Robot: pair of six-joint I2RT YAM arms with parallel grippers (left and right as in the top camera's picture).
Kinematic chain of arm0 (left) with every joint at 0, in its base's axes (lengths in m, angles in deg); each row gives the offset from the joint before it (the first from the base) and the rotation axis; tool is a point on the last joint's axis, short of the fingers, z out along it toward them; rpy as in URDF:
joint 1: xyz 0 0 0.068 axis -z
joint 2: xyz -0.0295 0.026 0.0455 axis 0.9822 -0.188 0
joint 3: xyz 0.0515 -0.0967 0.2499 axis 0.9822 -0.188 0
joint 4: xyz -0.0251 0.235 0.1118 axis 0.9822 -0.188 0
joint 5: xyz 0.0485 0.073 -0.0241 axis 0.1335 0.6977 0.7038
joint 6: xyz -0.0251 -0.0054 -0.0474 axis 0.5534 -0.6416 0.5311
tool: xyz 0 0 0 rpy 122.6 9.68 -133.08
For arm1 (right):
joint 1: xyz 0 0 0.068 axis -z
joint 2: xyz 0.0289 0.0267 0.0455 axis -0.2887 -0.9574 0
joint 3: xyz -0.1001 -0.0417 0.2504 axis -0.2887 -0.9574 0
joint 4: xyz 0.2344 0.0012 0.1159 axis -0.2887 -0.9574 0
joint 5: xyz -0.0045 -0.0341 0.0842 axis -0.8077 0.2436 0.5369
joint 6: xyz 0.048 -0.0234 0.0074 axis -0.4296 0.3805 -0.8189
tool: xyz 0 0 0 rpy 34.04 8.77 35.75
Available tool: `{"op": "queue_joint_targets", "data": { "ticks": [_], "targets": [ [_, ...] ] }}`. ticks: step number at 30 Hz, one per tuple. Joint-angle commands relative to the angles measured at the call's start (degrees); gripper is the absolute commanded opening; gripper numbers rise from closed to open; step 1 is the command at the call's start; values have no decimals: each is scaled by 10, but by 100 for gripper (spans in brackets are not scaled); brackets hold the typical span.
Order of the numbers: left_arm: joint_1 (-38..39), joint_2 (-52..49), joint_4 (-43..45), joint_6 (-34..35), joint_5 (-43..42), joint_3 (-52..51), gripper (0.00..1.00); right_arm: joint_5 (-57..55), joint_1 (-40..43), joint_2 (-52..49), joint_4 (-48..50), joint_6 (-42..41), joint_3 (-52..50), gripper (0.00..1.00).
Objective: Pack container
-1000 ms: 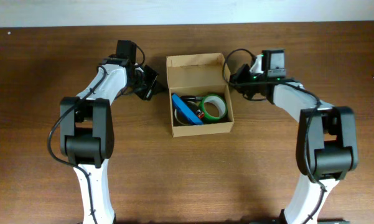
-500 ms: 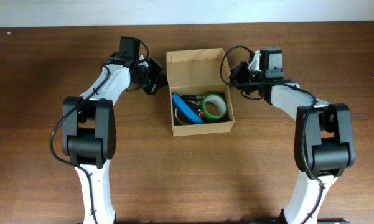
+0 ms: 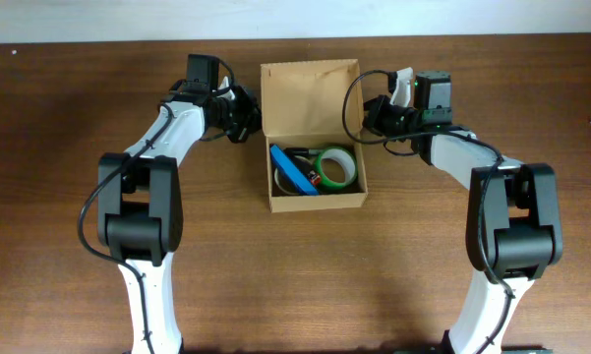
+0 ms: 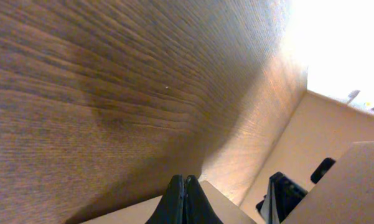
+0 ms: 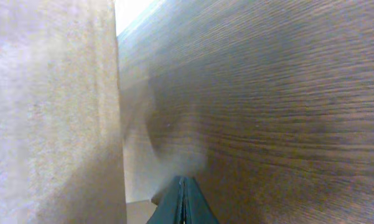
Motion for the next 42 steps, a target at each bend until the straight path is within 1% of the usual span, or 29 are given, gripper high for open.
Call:
{"op": "queue_joint_targets", "data": {
  "ticks": [1,5,14,24,31,34,37,40,42],
  "targets": [
    [7,-7,0,-55,-32,1,2,63,-9,2,6,52,9,3],
    [4,-7,0,-89,-42,1,2,68,-8,11,4,83,9,4],
    [-3,-7,0,-143,-67,19,2,80,7,53,3,141,9,4],
    [-3,-7,-5,-157,-98,65,2,128,15,88,1,158,9,4],
    [-3,-7,-14,-173,-144,85,2,148,15,113,-15,158,9,4],
    [-3,-7,-59,-205,-152,93,1,148,15,129,-51,165,9,4],
    [0,-6,-131,-261,-148,105,2,140,15,147,-101,183,9,4],
    [6,-5,-214,-308,-113,125,2,129,13,167,-156,201,9,4],
    [11,-2,-258,-328,-83,140,2,115,12,179,-187,203,9,3]
  ]
}}
